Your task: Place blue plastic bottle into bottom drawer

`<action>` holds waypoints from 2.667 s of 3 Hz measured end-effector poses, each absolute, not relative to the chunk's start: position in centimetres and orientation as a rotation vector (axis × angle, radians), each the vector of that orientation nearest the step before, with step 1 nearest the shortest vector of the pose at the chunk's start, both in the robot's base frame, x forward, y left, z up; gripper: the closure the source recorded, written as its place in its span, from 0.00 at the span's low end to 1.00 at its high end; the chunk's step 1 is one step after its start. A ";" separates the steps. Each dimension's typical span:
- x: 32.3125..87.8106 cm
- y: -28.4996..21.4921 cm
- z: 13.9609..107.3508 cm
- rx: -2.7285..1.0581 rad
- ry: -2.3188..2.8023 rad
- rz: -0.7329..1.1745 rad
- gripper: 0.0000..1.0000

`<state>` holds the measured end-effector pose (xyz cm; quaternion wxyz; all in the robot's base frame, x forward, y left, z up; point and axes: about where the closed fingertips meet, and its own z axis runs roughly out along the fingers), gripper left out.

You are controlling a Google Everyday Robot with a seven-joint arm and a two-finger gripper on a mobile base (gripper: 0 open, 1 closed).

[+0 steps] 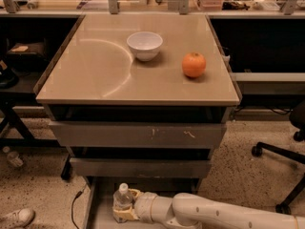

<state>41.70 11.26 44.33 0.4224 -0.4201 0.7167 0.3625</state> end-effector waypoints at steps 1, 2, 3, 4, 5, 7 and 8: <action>42.4 10.8 41.1 -1.025 1.771 0.844 1.00; 42.8 10.3 38.2 -1.025 1.745 0.801 1.00; 43.8 9.9 31.8 -0.998 1.755 0.824 1.00; 43.8 9.9 31.8 -0.998 1.755 0.824 1.00; 44.6 10.0 29.1 -0.965 1.777 0.783 1.00; 47.4 9.0 24.8 -0.928 1.772 0.624 1.00; 47.9 8.7 23.0 -0.923 1.785 0.578 1.00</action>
Offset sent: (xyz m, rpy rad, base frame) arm 0.0179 -0.0188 -0.0960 -0.0207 -0.1479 -0.0836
